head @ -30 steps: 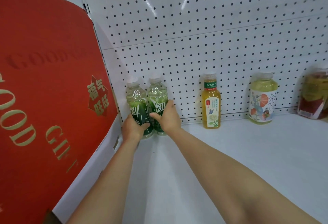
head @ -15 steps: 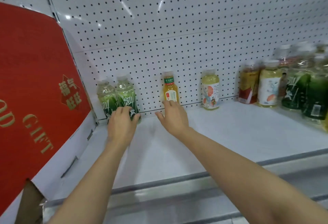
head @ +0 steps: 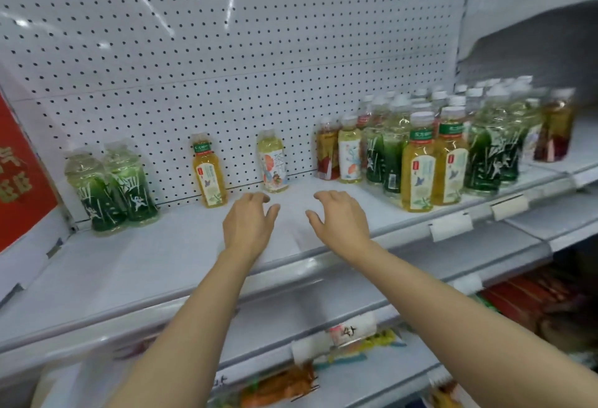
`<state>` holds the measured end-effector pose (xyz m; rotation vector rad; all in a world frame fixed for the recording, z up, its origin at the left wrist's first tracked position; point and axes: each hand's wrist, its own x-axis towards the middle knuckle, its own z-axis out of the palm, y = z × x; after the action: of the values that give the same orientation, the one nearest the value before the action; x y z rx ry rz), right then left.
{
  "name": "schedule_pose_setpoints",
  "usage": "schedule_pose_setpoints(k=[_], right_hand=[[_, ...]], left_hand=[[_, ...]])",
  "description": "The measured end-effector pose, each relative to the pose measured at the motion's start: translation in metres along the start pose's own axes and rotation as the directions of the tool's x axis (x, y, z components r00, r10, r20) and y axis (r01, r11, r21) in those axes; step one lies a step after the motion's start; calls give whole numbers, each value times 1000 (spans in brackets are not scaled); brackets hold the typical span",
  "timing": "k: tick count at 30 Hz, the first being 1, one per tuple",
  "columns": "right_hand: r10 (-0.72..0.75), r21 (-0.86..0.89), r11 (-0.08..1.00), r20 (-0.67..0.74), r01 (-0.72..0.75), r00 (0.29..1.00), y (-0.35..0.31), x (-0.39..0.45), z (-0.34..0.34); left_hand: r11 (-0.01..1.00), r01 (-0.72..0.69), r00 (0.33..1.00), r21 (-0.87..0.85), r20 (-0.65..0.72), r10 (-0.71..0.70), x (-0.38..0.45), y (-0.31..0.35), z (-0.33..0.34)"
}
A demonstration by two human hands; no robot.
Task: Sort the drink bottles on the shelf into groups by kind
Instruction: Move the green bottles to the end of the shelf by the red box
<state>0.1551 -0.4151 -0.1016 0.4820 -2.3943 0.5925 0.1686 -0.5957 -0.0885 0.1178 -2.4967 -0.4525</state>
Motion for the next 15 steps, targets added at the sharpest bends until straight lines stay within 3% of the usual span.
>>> schedule_pose_setpoints(k=[11, 15], right_hand=[[144, -116, 980, -157, -163, 977, 123, -34, -61], [194, -133, 964, -246, -231, 950, 158, -33, -77]], left_hand=[[963, -139, 986, -232, 56, 156, 44, 132, 63], [890, -96, 986, -446, 79, 146, 84, 178, 74]])
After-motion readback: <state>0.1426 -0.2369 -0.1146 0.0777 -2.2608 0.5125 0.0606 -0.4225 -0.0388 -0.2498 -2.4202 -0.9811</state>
